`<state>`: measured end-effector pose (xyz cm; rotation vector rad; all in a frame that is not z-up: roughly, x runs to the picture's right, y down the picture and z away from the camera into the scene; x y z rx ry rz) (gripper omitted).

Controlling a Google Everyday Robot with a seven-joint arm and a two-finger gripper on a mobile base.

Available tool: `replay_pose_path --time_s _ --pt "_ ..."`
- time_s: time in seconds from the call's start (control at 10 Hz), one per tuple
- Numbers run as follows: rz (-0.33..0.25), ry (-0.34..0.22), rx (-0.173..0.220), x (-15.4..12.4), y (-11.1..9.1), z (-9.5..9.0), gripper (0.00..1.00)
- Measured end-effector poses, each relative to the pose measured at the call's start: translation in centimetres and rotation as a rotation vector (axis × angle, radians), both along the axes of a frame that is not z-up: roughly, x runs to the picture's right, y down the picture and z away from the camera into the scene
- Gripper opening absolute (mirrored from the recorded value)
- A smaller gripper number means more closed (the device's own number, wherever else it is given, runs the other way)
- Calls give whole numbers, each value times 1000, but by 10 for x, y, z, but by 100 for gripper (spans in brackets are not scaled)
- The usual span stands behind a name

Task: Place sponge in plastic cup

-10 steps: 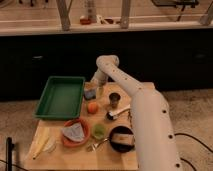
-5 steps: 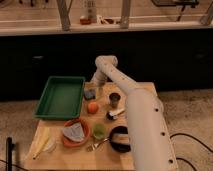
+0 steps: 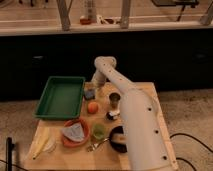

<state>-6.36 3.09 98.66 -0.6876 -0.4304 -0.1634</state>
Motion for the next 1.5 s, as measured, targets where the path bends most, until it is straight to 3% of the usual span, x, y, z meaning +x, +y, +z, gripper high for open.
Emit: replay_pose_path --time_s 0.3,0.5,1.2,1.5 --pt "-10 4 -21 -4 7 4 80" --pt "-15 3 -31 -7 12 5 73" --pt "-9 20 -18 -3 14 2 4" --pt "2 30 1 6 3 0 0"
